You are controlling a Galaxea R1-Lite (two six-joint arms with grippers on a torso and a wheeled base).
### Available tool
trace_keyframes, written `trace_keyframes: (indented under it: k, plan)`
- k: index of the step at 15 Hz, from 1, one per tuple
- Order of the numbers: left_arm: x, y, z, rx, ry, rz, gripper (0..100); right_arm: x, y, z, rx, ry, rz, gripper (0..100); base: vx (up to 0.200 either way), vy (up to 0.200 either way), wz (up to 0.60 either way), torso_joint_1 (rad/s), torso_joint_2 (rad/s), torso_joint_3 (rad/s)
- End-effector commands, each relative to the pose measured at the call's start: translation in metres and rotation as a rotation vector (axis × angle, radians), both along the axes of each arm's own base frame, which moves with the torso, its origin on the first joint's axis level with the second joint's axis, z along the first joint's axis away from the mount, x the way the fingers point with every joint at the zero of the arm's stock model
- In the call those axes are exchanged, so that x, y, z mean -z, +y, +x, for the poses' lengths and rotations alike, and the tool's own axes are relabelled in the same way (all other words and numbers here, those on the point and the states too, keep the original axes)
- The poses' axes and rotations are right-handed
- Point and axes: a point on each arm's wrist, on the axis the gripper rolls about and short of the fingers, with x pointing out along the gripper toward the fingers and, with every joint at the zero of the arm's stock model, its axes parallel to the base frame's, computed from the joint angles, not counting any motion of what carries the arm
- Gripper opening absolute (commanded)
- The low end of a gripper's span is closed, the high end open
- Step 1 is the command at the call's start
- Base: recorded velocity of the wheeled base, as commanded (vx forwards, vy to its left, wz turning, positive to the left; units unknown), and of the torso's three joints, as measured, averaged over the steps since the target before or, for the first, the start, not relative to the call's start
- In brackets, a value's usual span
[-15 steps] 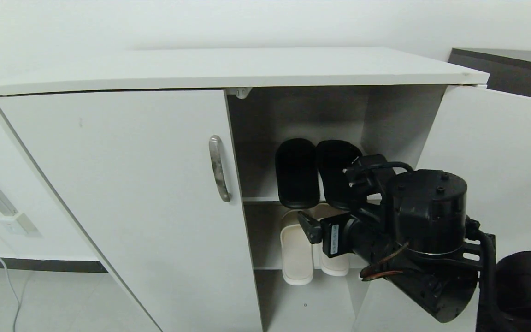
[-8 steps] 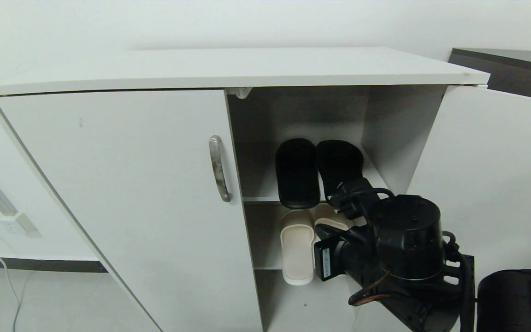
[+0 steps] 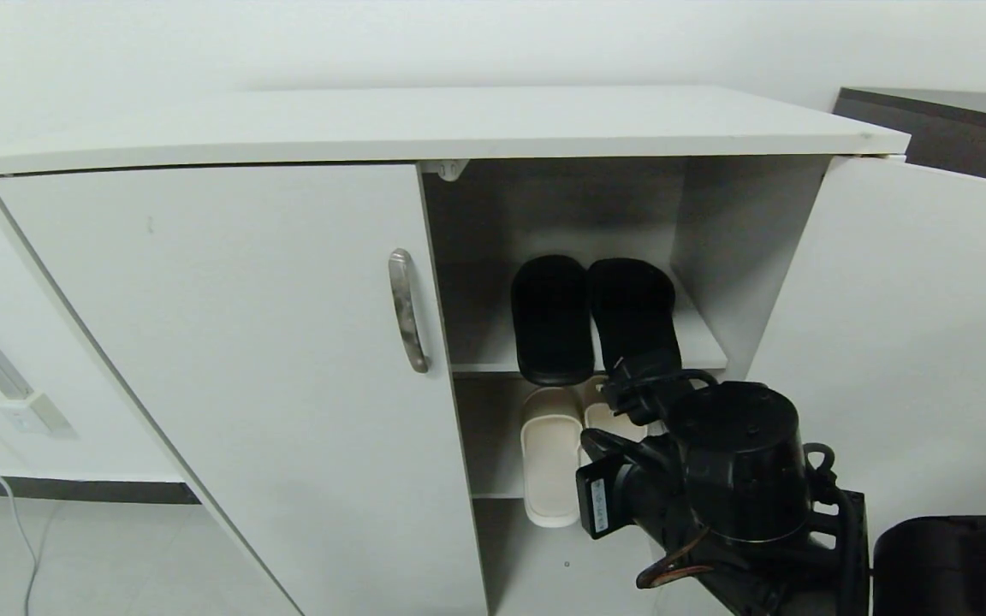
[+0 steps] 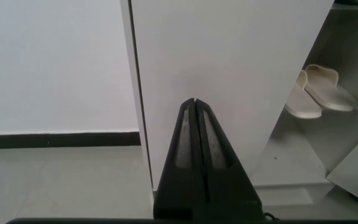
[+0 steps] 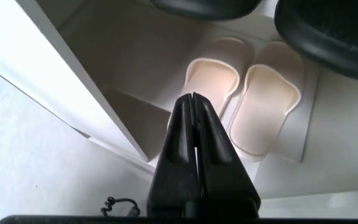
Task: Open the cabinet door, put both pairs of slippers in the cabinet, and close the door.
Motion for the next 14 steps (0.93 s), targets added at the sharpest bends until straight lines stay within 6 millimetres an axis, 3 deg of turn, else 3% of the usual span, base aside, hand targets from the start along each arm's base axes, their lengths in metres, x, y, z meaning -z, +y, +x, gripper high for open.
trace_keyframes:
  k: [1, 14]
  plan:
    - [0.0, 0.0, 0.0, -0.001, 0.0, 0.0, 0, 0.0035, 0.0002, -0.0011, -0.007, 0.002, -0.015, 0, -0.2, 0.0, 0.0, 0.007, 0.0, -0.007]
    - [-0.0004, 0.0, -0.0001, 0.001, -0.002, 0.0, 0, 0.0086, -0.0057, 0.0021, -0.005, -0.006, -0.026, 0, -0.2, 0.0, 0.0, 0.003, 0.0, 0.003]
